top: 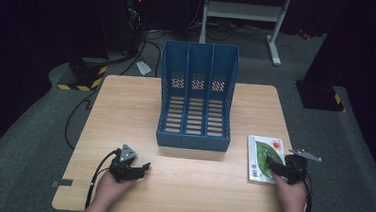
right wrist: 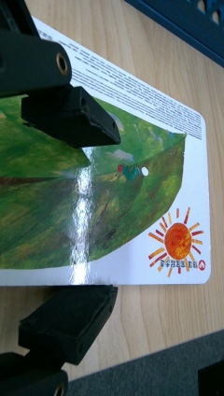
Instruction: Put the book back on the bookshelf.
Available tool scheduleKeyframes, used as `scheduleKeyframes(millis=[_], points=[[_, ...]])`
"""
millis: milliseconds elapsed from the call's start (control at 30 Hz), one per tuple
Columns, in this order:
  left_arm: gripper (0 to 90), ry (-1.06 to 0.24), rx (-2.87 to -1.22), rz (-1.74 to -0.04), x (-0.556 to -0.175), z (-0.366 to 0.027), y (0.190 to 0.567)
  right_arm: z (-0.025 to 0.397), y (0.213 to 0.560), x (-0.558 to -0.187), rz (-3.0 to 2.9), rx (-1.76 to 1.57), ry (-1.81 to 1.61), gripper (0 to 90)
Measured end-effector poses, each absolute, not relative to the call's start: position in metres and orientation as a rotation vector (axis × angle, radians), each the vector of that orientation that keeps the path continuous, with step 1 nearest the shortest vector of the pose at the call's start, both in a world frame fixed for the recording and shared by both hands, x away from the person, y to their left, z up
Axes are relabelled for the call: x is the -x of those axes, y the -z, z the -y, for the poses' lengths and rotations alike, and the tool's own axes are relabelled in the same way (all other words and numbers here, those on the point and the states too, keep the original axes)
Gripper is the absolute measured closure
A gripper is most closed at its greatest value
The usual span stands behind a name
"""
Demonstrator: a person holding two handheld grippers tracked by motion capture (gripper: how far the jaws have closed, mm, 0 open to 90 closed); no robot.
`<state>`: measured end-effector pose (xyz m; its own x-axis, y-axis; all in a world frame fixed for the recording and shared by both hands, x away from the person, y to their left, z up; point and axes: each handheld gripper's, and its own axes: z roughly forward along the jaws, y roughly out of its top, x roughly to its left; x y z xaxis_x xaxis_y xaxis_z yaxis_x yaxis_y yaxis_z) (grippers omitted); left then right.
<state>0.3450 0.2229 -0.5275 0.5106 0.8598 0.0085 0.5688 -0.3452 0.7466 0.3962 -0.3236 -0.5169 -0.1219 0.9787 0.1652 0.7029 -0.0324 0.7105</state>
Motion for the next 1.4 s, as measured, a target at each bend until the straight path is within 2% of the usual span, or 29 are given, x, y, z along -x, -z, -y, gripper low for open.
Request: scheduleKeyframes(millis=[167,433,533,767,833,967,1067,1100,1200,1400], points=[[29.2,-0.534,-2.051,-1.163,-0.345,-0.223,0.528,0.319,0.518,-0.383,-1.862,-1.740,-0.980,29.6],[29.2,-0.534,-2.051,-1.165,-0.345,-0.223,0.528,0.296,0.514,-0.351,-1.928,-1.704,-0.959,32.5],[29.1,-0.536,-2.051,-1.164,-0.345,-0.223,0.528,0.289,0.512,-0.339,-1.962,-1.663,-0.955,36.4],[29.1,-0.537,-2.051,-1.163,-0.345,-0.223,0.528,0.278,0.509,-0.315,-1.989,-1.618,-0.926,39.7],[29.2,-0.537,-2.051,-1.163,-0.345,-0.223,0.528,0.276,0.509,-0.315,-1.980,-1.613,-0.917,37.4],[29.1,-0.537,-2.051,-1.162,-0.345,-0.223,0.528,0.273,0.501,-0.330,-1.957,-1.605,-0.956,31.3],[29.2,-0.537,-2.051,-1.162,-0.345,-0.223,0.528,0.269,0.495,-0.343,-1.942,-1.600,-0.968,31.4],[29.1,-0.537,-2.051,-1.162,-0.345,-0.223,0.528,0.268,0.491,-0.363,-1.928,-1.600,-0.971,36.3],[29.2,-0.537,-2.052,-1.162,-0.345,-0.223,0.528,0.268,0.491,-0.385,-1.894,-1.618,-0.925,44.7],[29.2,-0.539,-2.052,-1.159,-0.344,-0.224,0.528,0.278,0.498,-0.420,-1.862,-1.724,-0.863,44.9]])
